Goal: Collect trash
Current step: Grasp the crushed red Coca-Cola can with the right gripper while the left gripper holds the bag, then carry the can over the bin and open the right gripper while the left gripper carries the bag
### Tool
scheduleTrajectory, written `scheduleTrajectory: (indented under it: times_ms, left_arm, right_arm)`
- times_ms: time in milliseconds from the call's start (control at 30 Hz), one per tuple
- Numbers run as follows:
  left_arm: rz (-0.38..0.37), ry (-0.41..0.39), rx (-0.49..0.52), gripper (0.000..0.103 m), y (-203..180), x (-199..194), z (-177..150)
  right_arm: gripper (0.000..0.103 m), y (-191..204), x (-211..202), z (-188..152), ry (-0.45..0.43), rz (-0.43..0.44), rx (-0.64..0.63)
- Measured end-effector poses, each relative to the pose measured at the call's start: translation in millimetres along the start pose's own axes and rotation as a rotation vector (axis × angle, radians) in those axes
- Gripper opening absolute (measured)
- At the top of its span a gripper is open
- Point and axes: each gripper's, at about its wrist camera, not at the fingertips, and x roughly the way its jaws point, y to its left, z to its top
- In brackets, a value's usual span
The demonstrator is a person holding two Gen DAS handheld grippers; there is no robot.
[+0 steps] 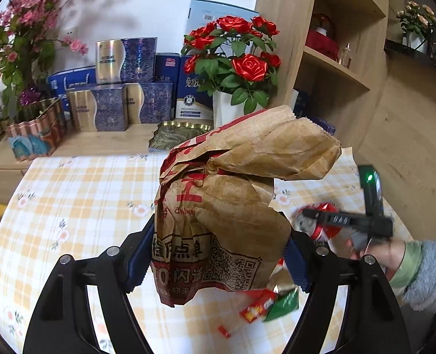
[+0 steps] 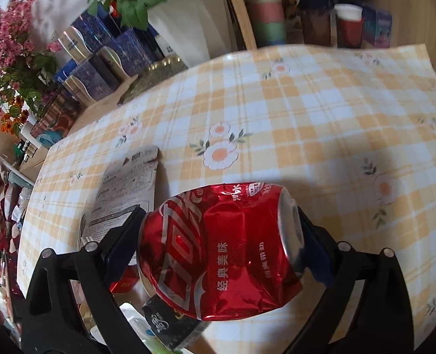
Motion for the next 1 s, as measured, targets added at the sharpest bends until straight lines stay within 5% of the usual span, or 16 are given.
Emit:
scheduleTrajectory:
  times_ms: [433, 1000]
  left_arm:
    - [0.003, 0.012, -0.063, 0.074, -10, -44, -41]
    - [-0.006, 0.006, -0.065, 0.075, -42, -122, -92]
  right_arm:
    - [0.093, -4, -89, -19, -0.174, 0.049, -0.015]
    - [0.093, 28, -173, -104, -0.228, 0.091, -0.123]
